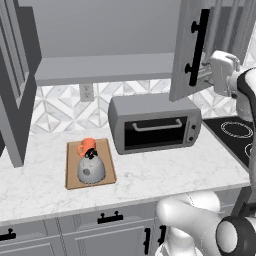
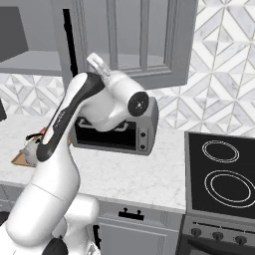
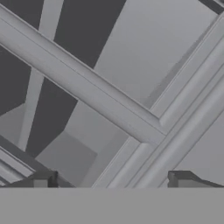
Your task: Pick the kettle from the counter and place it on the tray. Then pick the mug from the cabinet and place it on the tray. Then close the cabinet doors.
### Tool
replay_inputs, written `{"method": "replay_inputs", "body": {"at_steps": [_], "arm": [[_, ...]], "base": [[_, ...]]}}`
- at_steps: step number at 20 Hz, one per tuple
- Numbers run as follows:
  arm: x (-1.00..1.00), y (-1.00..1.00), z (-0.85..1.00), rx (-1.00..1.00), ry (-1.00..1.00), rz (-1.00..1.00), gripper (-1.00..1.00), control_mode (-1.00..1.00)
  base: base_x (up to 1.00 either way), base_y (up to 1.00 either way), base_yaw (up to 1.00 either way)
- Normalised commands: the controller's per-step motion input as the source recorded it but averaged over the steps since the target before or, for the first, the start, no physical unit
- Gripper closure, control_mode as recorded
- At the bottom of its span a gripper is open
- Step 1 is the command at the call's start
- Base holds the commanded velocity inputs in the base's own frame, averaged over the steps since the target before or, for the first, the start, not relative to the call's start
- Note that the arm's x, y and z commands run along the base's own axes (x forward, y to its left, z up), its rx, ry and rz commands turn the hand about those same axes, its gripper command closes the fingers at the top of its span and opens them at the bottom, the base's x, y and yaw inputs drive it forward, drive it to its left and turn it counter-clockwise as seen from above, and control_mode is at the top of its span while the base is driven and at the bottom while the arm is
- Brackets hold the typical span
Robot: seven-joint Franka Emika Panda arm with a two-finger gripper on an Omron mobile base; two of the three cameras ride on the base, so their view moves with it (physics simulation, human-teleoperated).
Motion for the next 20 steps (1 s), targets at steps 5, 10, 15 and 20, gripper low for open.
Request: {"method": "replay_inputs", "body": {"at_steps": [5,10,15,20], "arm": [[0.8,0.53,0.2,-0.01,0.13,-0.21,-1.0,-1.0],[0.87,0.39,0.14,0.0,0.16,-0.19,-1.0,-1.0],[0.82,0.23,0.0,-0.01,0.1,-0.19,-1.0,-1.0],[0.75,0.07,0.0,0.0,0.1,-0.18,-1.0,-1.0]], "base": [[0.0,0.0,0.0],[0.0,0.0,0.0],[0.0,0.0,0.0],[0.0,0.0,0.0]]}}
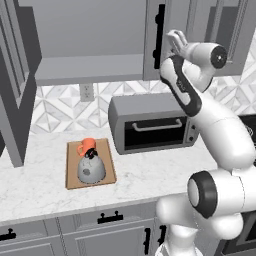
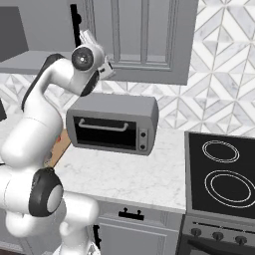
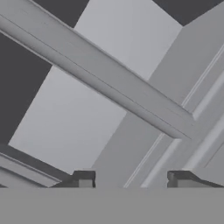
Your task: Pick the kettle from the counter and place it on the tray. Then pick the mug from the cabinet and place it on the tray. Then close the cabinet doors.
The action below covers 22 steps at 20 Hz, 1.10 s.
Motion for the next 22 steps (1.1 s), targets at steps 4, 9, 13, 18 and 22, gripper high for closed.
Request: {"method": "replay_inputs", "body": {"at_steps": [4,9,13,18,22], "arm": [[0.74,0.0,0.0,0.0,0.1,-0.17,-1.0,-1.0],[0.14,0.0,-0.15,0.0,-0.04,-0.09,-1.0,-1.0],[-0.96,0.0,-0.11,0.01,-0.3,0.0,-1.0,-1.0],[-1.0,0.01,0.03,0.0,-0.12,0.0,-1.0,-1.0],[-0.9,0.24,0.05,-0.02,0.01,0.0,-1.0,-1.0]], "base": [[0.0,0.0,0.0],[0.0,0.0,0.0],[0.0,0.0,0.0],[0.0,0.0,0.0],[0.0,0.0,0.0]]}}
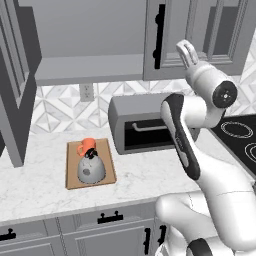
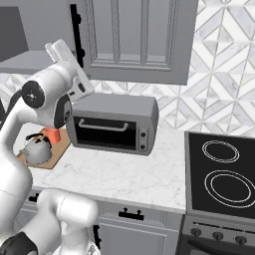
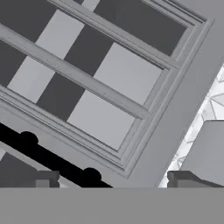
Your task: Pick the kettle from the counter and place it on the tray. Then pick the mug from the cabinet and place it on the tray. Then close the cabinet doors.
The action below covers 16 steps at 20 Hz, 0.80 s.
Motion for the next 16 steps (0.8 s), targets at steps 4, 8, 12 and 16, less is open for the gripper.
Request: {"method": "replay_inputs", "body": {"at_steps": [4,8,12,16], "arm": [[-0.39,0.44,-0.04,-0.12,0.18,-0.05,-1.0,-1.0],[-0.04,0.41,-0.38,-0.22,0.36,-0.03,-1.0,-1.0],[0.03,0.32,-0.43,-0.13,0.12,0.05,-1.0,-1.0],[0.0,0.35,-0.21,-0.12,0.16,0.0,-1.0,-1.0]], "base": [[0.0,0.0,0.0],[0.0,0.0,0.0],[0.0,0.0,0.0],[0.0,0.0,0.0]]}}
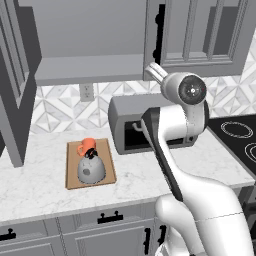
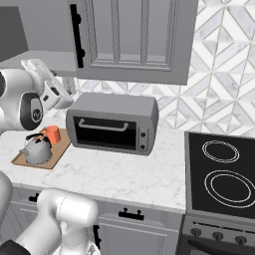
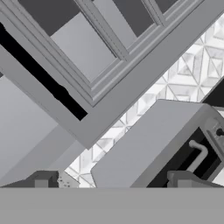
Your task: Pick the kettle from the counter and place it on the tray. Then pick the mug from the cabinet and place it on the tray. Then close the cabinet doors.
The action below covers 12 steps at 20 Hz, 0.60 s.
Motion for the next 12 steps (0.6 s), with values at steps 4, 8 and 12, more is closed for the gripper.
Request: {"method": "replay_inputs", "body": {"at_steps": [4,8,12], "arm": [[-0.15,0.18,0.0,-0.08,0.2,-0.04,-1.0,-1.0],[-0.21,0.1,0.03,-0.07,0.16,-0.13,-1.0,-1.0],[-0.14,0.07,-0.01,-0.05,0.09,-0.13,-1.0,-1.0]], "base": [[0.0,0.0,0.0],[0.0,0.0,0.0],[0.0,0.0,0.0]]}}
